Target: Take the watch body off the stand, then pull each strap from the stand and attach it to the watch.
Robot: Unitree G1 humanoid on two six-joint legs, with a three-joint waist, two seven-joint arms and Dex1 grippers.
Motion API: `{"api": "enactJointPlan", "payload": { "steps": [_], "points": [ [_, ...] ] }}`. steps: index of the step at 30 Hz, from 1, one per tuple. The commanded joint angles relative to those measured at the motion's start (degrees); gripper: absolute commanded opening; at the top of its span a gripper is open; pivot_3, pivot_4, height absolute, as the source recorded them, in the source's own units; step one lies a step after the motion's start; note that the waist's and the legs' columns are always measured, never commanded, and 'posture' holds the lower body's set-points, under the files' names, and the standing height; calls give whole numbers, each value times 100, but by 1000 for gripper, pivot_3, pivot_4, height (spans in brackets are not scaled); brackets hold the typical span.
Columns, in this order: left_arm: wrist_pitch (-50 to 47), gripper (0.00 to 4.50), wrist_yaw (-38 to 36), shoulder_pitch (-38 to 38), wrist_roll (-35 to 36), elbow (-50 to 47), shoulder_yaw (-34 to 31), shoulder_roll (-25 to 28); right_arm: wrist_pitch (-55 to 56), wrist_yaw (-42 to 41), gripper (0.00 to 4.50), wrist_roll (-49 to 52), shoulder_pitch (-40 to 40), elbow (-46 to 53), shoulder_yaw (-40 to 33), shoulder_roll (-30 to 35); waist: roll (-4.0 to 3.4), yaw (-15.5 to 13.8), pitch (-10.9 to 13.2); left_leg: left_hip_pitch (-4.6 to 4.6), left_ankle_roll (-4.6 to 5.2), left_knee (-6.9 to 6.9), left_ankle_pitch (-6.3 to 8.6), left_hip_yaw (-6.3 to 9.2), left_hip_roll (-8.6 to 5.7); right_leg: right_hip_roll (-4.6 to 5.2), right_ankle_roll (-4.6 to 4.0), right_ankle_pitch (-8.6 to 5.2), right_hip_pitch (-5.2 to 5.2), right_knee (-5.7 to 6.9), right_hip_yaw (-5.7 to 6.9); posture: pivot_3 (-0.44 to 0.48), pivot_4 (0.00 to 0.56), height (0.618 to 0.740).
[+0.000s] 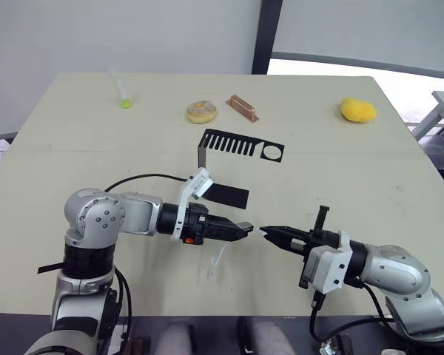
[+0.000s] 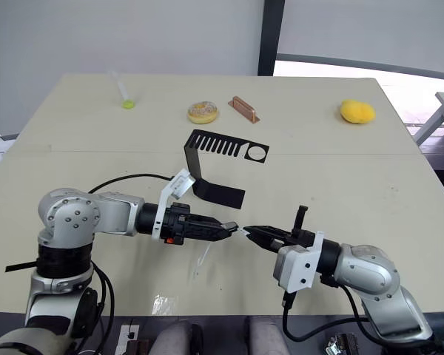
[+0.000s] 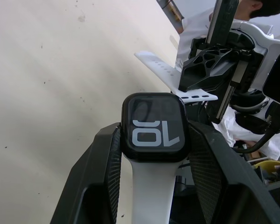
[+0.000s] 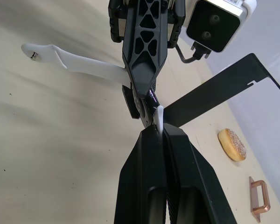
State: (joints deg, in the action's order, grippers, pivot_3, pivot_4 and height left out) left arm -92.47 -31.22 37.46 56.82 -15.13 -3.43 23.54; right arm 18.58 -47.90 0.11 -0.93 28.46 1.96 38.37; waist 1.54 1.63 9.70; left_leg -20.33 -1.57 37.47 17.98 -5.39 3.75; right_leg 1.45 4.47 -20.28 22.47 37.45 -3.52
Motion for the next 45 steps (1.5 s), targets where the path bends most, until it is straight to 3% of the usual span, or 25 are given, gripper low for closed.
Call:
{"api": "enactJointPlan", "payload": {
  "steps": [1, 45],
  "points": [
    [-2, 1588, -60, 47, 151, -247, 121, -110, 60, 149, 0, 25, 89, 130, 141, -96, 0, 0, 0, 0, 0, 0, 0, 0, 0, 0, 0, 0, 0, 0, 0, 0, 150, 740],
    [-3, 1588, 67, 72, 219, -277, 312, -88, -12, 131, 0, -181, 527, -65, 455, -296, 0, 1, 0, 0, 0, 0, 0, 0, 0, 0, 0, 0, 0, 0, 0, 0, 150, 740]
  ]
}}
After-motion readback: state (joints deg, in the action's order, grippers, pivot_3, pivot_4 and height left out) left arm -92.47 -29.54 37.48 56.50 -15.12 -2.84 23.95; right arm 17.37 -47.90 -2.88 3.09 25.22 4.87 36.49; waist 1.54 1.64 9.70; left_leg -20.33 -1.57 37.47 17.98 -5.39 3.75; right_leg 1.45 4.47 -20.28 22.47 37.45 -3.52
